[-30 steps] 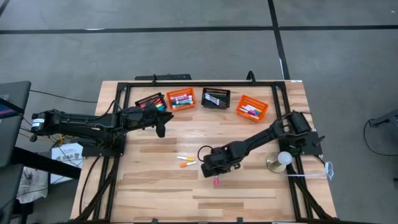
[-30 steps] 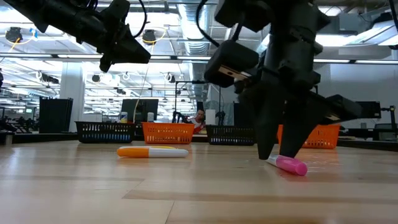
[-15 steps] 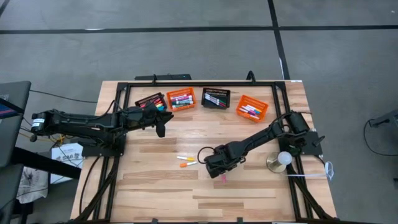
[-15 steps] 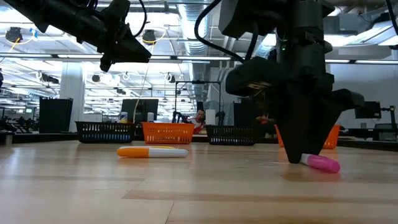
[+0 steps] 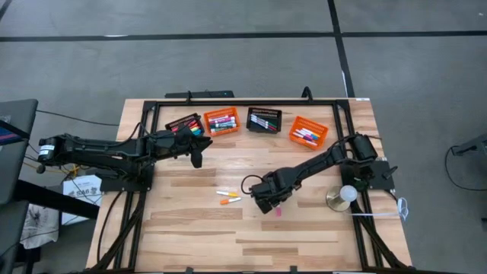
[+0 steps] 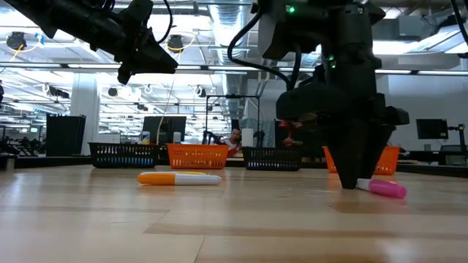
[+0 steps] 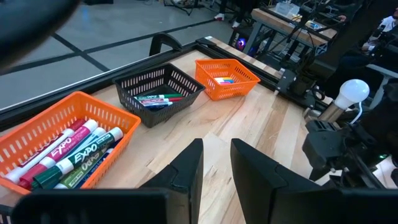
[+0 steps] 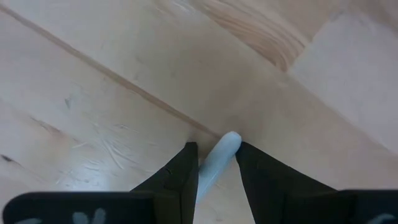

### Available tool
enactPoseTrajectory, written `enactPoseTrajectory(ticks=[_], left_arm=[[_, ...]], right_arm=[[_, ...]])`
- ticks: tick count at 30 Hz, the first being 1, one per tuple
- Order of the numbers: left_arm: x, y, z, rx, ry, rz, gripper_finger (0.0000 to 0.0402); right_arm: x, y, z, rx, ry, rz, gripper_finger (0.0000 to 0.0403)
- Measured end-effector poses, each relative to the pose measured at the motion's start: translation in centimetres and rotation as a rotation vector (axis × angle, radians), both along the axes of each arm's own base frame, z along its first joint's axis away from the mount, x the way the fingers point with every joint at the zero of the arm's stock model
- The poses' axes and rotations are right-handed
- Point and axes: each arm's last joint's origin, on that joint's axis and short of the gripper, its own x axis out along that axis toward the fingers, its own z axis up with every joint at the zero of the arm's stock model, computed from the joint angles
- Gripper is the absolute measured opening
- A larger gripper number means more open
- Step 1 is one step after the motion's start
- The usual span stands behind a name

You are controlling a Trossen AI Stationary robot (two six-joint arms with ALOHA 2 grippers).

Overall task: Pick & Place Markers
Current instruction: Put the pink small highlighter pen into the left orange bin

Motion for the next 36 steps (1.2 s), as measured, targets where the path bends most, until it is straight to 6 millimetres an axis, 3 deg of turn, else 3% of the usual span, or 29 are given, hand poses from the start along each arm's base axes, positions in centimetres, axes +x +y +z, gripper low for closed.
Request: enactPoseTrajectory(ticks=[15, 30, 36], left_arm=[[0.0, 0.0, 0.0, 0.0, 0.001, 0.0, 0.0081], [0.0, 0.0, 0.0, 0.03, 0.013, -0.01, 0.0081], [0.0, 0.0, 0.0, 0.046, 0.02, -0.015, 0.0081]], right_arm=[[0.6, 0.9, 1.4, -0.077, 0.007, 0.095, 0.0107], [0.4, 2.1, 1.6, -0.097, -0.008, -0.009, 0.0107], [1.2, 2.3, 3.1, -0.096, -0.032, 0.0, 0.0107]])
